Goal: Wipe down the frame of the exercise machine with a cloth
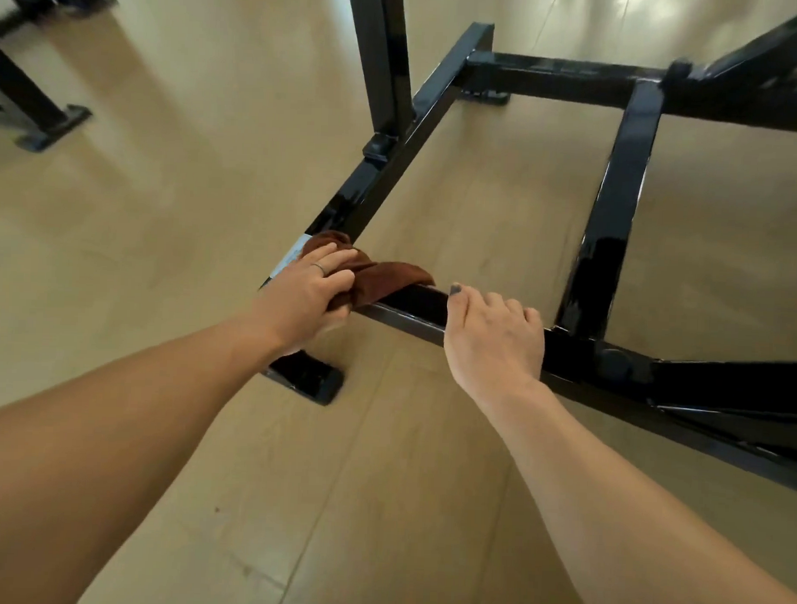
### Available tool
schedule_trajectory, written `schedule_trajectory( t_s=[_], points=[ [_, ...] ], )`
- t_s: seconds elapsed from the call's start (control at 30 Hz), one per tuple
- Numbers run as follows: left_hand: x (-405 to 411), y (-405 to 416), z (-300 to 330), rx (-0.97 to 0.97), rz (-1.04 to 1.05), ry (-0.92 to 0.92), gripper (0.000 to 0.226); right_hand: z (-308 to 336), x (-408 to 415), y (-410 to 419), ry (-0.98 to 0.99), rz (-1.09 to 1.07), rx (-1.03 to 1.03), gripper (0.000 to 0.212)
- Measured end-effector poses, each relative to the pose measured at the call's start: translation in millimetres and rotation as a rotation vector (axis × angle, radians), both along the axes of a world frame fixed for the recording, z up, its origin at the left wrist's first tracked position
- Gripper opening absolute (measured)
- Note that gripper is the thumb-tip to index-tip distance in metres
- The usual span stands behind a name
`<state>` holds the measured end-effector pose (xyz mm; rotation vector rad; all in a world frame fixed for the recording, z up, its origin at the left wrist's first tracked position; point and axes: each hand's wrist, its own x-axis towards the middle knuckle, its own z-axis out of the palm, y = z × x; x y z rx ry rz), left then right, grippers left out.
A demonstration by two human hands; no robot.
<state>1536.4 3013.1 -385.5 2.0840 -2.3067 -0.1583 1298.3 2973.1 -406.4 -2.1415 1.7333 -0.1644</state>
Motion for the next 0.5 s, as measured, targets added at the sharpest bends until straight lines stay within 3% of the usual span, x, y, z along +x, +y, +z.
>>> schedule_trajectory(
  t_s=[0.1, 0.2, 0.3, 0.37, 0.5],
  points=[
    [20.7, -0.5, 3.0, -0.038, -0.031, 0.041, 0.025, 2.2, 5.4, -1.9, 0.047, -0.048, -0.021, 0.042],
    [26.0, -2.5, 0.1, -0.120, -0.008, 0.165, 0.015, 1.6, 11.2, -0.5, 0.096, -0.089, -0.059, 0.055],
    [30.5, -11.4, -6.3, -0.142, 0.195, 0.334, 0.016, -1.0, 12.5, 0.3, 0.188, -0.057, -0.073, 0.057],
    [33.5, -24.1, -8.0, -0.155, 0.335, 0.310, 0.019, -1.0, 13.2, 1.3, 0.236, -0.041, -0.065, 0.052],
    [35.2, -32.9, -5.1, -0.154, 0.384, 0.343, 0.018, 7.5, 9.1, 2.8, 0.248, 0.021, -0.029, 0.047]
  ],
)
